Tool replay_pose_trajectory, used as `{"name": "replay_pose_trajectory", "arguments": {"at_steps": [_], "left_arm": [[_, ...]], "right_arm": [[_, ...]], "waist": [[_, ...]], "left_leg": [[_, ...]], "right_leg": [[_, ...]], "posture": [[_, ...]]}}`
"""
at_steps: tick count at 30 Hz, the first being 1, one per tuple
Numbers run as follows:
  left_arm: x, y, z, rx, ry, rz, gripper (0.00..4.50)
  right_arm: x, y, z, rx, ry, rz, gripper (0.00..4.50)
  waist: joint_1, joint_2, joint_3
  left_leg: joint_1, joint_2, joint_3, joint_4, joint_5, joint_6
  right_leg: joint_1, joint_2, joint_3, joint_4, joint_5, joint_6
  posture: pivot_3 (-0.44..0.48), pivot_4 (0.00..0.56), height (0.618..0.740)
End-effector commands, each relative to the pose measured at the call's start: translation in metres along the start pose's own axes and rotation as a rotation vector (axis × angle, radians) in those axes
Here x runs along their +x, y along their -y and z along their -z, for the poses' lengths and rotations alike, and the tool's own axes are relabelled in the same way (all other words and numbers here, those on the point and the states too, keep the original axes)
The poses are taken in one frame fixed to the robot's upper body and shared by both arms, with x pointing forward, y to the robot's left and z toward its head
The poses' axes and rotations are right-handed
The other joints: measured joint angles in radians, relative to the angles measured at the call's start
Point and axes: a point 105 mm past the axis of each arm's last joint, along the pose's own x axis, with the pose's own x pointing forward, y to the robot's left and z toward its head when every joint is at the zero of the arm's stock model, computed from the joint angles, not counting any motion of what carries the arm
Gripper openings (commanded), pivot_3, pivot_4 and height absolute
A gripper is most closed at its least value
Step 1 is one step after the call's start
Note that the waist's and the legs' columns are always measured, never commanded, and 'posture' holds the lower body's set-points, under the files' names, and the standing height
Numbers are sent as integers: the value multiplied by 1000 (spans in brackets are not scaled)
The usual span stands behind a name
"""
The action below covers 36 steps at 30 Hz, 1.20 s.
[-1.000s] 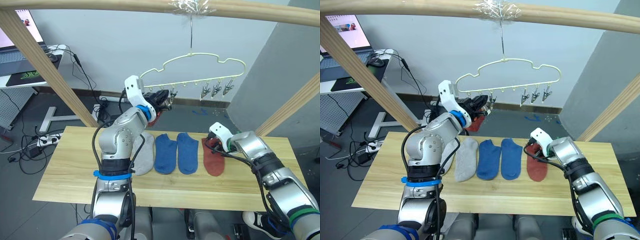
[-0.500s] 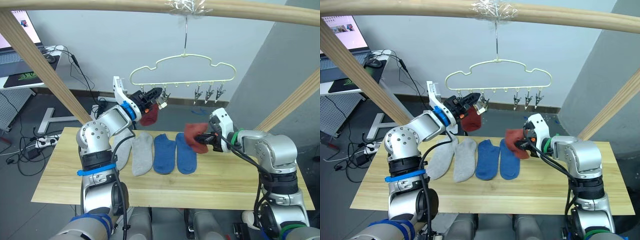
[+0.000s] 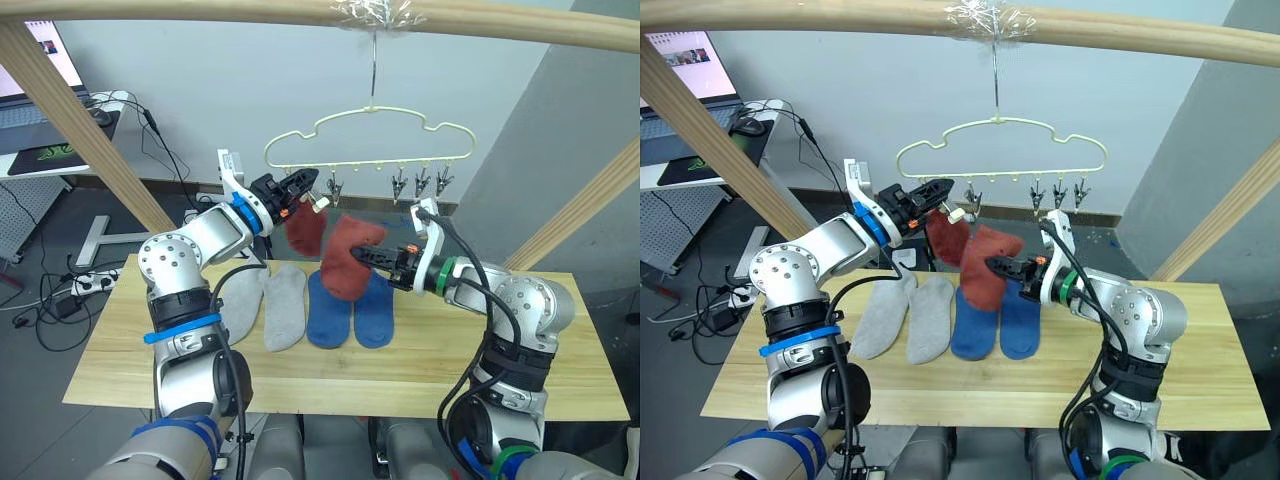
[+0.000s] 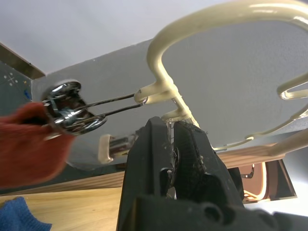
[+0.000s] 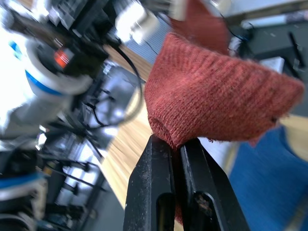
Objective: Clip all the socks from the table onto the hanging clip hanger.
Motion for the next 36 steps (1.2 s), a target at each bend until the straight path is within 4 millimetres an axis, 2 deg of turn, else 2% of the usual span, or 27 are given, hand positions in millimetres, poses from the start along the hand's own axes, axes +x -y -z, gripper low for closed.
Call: {"name": "replay_pose_trajectory", "arguments": {"at_steps": [1,27,36], "left_arm": [[1,13,-9,23,23,37,79],[4,16,-7,29,35,35,79],[4,15,-5,31,34,32,79]], "right_arm": [[5,-13,-10,-10,35,-53,10],[34,-23,-15,-5,-11,-115,10],[40,-23,-27,-15,16,-120,10]], "waist": [[0,0,0],[1,0,0],[2,0,0]], "left_leg": [[0,0,0,0,0,0],[0,0,0,0,0,0],[0,0,0,-1,0,0]], "right_leg": [[0,0,0,0,0,0],[0,0,0,0,0,0],[0,0,0,0,0,0]], "posture": [[74,168,740],[102,178,740],[107,179,740]]}}
